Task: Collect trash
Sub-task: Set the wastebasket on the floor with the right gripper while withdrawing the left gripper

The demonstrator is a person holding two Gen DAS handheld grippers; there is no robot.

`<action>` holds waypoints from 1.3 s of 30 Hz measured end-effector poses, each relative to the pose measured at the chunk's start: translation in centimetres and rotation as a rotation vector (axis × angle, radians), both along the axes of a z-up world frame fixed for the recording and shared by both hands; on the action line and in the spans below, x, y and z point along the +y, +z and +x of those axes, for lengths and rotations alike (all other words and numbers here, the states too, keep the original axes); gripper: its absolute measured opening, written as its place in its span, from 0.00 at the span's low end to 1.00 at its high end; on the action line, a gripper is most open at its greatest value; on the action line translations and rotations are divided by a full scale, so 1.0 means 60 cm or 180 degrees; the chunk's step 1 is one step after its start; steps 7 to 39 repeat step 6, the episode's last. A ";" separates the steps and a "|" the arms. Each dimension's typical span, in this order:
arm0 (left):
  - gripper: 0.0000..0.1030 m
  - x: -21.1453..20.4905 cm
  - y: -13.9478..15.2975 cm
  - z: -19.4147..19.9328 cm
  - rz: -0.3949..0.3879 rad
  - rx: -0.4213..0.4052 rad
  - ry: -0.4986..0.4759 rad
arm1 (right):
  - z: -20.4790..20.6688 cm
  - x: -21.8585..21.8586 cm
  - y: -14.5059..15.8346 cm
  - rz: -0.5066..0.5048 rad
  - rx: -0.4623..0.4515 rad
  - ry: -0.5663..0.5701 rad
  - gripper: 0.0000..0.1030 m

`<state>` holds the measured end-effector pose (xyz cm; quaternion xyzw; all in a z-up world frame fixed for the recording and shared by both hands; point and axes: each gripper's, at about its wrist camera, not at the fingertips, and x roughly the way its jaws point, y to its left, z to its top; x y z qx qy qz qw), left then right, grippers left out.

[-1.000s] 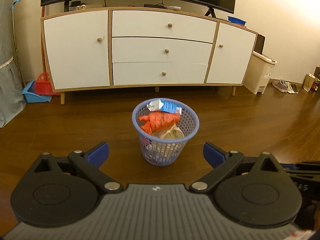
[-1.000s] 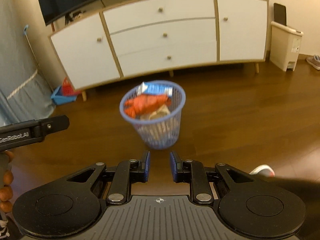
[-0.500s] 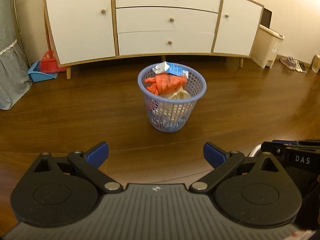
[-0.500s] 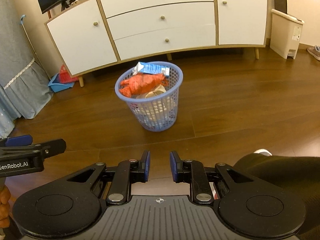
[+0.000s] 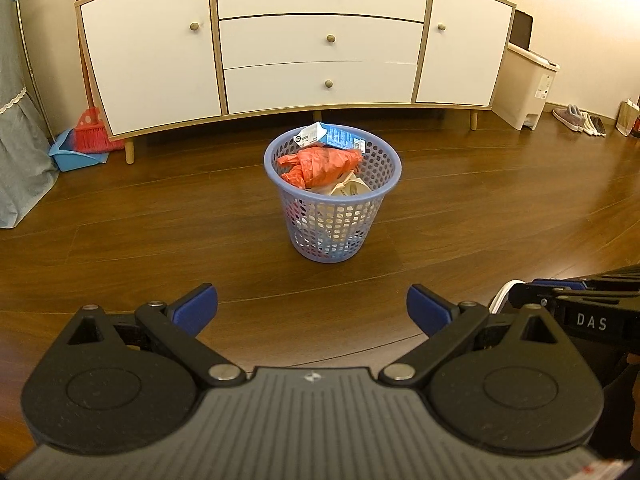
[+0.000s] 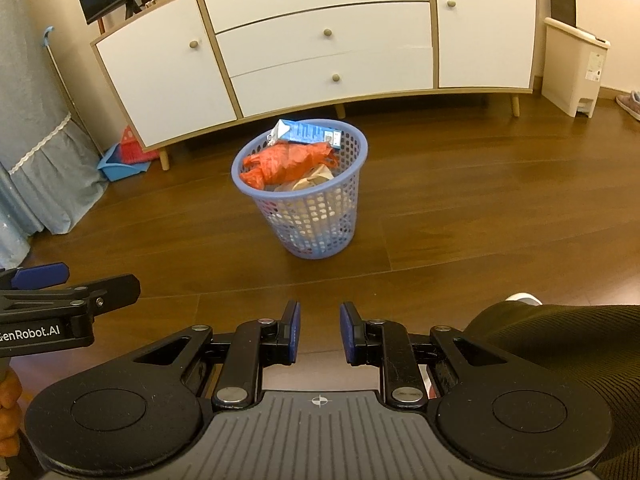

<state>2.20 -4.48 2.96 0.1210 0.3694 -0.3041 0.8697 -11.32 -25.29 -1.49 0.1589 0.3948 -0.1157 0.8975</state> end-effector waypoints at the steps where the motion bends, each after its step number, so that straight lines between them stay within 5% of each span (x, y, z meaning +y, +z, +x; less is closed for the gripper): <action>1: 0.97 -0.001 0.000 -0.001 -0.0001 -0.0007 -0.0008 | -0.001 -0.001 0.000 0.0001 -0.0001 -0.0004 0.18; 39: 0.97 -0.008 -0.001 -0.003 0.0022 -0.0043 -0.0003 | 0.000 -0.002 0.001 0.0014 -0.0001 -0.0005 0.18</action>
